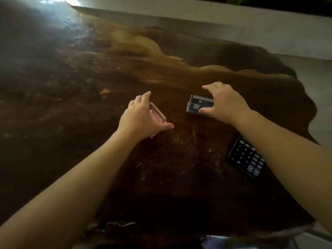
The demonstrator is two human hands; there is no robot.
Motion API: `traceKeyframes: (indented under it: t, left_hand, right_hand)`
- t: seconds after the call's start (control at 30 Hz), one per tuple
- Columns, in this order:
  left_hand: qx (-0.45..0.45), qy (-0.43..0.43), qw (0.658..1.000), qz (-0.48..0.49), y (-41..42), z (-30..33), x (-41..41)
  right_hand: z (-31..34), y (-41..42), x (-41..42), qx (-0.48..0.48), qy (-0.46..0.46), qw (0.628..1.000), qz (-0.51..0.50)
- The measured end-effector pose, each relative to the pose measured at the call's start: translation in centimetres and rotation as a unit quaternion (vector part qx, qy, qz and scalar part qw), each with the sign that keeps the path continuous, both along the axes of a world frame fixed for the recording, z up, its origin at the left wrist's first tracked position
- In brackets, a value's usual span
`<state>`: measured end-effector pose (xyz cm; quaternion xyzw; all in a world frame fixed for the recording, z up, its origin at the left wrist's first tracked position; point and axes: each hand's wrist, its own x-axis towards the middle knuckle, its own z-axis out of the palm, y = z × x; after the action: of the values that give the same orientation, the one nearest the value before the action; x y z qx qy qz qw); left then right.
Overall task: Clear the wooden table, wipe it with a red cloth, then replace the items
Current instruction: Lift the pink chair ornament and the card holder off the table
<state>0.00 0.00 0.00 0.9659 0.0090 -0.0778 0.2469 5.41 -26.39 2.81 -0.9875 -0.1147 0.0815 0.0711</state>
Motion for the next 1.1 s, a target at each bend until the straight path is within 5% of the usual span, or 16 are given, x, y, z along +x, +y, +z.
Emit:
traceKeyframes:
  t: [0.3,0.7,1.1]
  left_hand:
    - [-0.075,-0.053,0.995,0.029,-0.4,-4.4,0.1]
    - [-0.121,-0.095,0.986,0.061,0.4,-4.1,0.9]
    - [-0.069,-0.119,0.97,0.202,13.5,-0.6,0.3]
  right_hand:
    - [-5.0,0.7,2.4,-0.058,0.063,0.995,-0.041]
    - [-3.8,1.6,2.5,-0.019,0.09,0.994,-0.053]
    - [-0.4,14.5,3.2,0.062,0.059,0.993,0.077]
